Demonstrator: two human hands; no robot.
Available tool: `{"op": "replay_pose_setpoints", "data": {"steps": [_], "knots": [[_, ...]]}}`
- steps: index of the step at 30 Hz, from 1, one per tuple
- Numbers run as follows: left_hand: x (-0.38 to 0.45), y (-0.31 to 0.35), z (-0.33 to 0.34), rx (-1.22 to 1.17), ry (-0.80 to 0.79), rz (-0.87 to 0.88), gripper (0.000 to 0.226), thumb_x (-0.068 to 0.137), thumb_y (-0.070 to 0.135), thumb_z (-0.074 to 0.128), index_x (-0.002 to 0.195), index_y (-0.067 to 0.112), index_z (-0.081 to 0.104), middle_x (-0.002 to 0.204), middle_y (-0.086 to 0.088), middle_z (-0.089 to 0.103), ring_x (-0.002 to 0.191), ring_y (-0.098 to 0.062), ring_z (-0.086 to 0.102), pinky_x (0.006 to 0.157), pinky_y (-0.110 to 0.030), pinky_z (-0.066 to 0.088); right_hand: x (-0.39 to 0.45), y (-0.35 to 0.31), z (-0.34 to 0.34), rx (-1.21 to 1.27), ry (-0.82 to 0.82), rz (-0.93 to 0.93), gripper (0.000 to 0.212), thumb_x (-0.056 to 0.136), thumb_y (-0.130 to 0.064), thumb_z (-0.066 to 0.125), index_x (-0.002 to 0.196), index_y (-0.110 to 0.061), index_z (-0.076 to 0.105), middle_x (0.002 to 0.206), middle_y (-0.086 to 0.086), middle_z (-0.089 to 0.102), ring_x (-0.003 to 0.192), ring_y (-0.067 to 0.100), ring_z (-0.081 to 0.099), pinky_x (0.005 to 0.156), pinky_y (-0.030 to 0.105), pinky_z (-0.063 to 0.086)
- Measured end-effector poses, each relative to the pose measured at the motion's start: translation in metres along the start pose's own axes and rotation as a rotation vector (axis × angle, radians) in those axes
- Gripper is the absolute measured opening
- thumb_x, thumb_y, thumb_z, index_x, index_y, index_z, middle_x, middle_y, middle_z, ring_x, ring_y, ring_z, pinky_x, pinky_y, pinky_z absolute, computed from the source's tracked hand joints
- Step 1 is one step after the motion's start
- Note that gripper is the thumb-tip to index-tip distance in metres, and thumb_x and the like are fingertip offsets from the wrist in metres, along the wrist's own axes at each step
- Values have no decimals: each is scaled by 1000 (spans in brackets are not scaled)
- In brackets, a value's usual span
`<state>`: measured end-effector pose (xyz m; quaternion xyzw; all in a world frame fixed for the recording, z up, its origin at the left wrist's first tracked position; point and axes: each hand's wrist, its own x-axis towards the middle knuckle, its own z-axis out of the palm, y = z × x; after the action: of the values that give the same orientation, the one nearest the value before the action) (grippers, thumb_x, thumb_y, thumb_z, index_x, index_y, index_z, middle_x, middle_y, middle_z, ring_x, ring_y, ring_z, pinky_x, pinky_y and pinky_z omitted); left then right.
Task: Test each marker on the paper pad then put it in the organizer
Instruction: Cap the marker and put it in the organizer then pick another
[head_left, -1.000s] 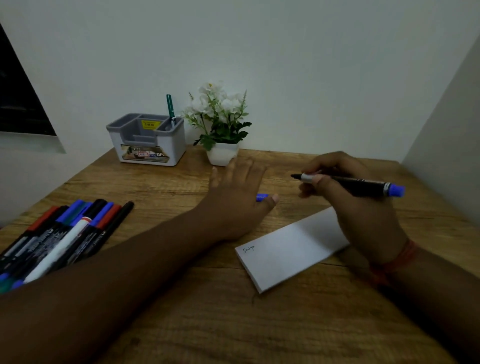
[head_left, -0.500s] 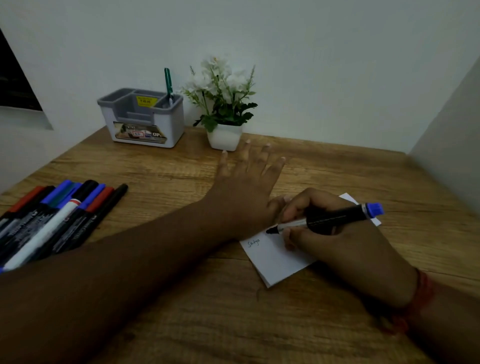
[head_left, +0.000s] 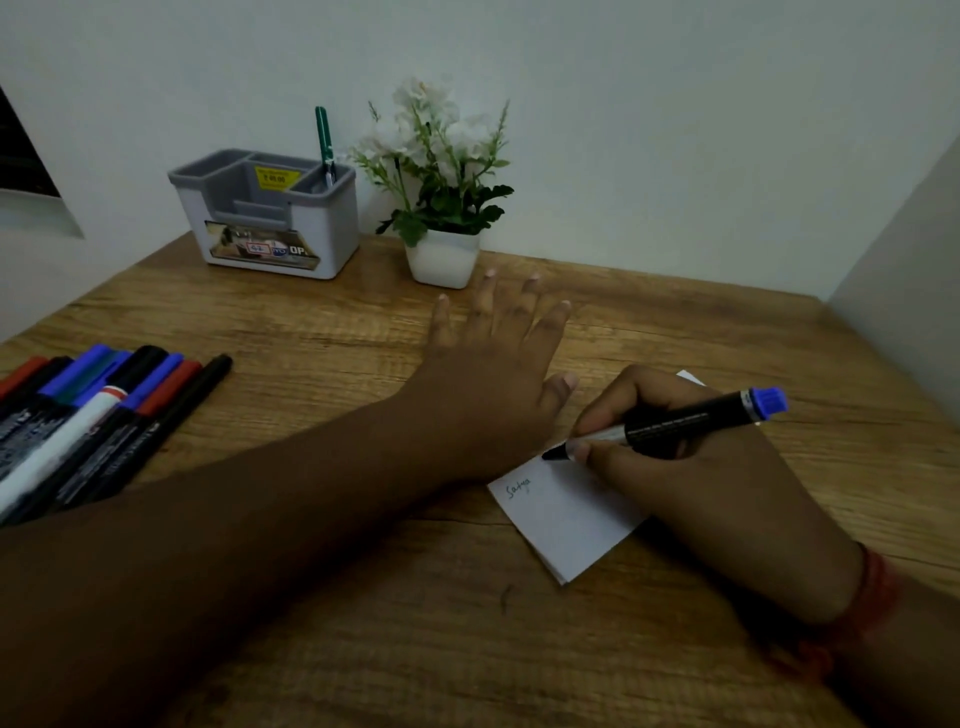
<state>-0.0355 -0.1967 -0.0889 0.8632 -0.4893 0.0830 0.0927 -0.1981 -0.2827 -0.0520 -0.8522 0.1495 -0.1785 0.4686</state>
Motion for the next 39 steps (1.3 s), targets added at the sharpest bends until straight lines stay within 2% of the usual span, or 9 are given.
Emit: {"op": "replay_pose_setpoints", "data": {"steps": [5, 8, 10, 14, 18, 26, 31, 39], "knots": [[-1, 3, 3, 86, 4, 24, 64, 100, 54, 14, 155, 29, -8, 164, -2, -18, 148, -31, -23, 115, -65, -4, 0, 1, 1, 28, 28, 11, 12, 82, -11, 74, 77, -20, 69, 83, -9, 69, 75, 5, 65, 62, 16, 50], [-2, 3, 2, 112, 19, 37, 64, 100, 54, 11, 155, 29, -7, 164, -3, -18, 148, -32, -22, 115, -66, -3, -1, 0, -3, 31, -33, -5, 10, 83, -9, 74, 78, -18, 70, 83, -15, 71, 82, -5, 65, 63, 6, 47], [-2, 3, 1, 121, 16, 41, 66, 100, 55, 13, 156, 28, -8, 164, -3, -18, 149, -33, -22, 115, -66, -2, 0, -1, -6, -27, -85, -44, 9, 83, -11, 75, 80, -18, 71, 87, -14, 72, 87, -4, 66, 68, 9, 50], [-2, 3, 1, 133, 12, 36, 68, 96, 57, 9, 155, 28, -10, 164, -3, -18, 149, -33, -22, 115, -66, -1, 3, 3, -9, -48, -82, -38, 8, 82, -11, 76, 80, -18, 72, 87, -5, 74, 82, 6, 68, 70, 22, 55], [-2, 3, 0, 127, -2, 35, 67, 99, 56, 13, 155, 28, -12, 164, -2, -21, 148, -32, -24, 115, -66, -2, 4, 5, -8, -54, -90, -46, 8, 82, -11, 76, 79, -18, 72, 84, -6, 73, 79, 5, 68, 67, 14, 53], [-2, 3, 0, 130, 1, 35, 67, 100, 56, 15, 155, 28, -12, 163, -2, -21, 148, -32, -24, 115, -66, -2, 4, 4, -10, -55, -109, -27, 7, 80, -10, 75, 78, -15, 72, 83, -6, 72, 78, 0, 66, 63, 8, 49], [-2, 4, -1, 132, 6, 32, 67, 100, 56, 15, 155, 29, -12, 163, -2, -22, 148, -32, -25, 116, -65, -2, 6, 7, -11, -20, -65, -20, 6, 79, -11, 77, 77, -12, 71, 81, -1, 72, 77, 10, 67, 63, 13, 51], [-3, 3, 0, 131, 12, 31, 67, 99, 56, 14, 154, 29, -13, 163, -3, -23, 147, -32, -25, 116, -65, -2, 7, 7, -11, -29, -63, -7, 6, 79, -12, 75, 77, -12, 70, 83, 0, 72, 78, 10, 67, 64, 17, 52]]}}
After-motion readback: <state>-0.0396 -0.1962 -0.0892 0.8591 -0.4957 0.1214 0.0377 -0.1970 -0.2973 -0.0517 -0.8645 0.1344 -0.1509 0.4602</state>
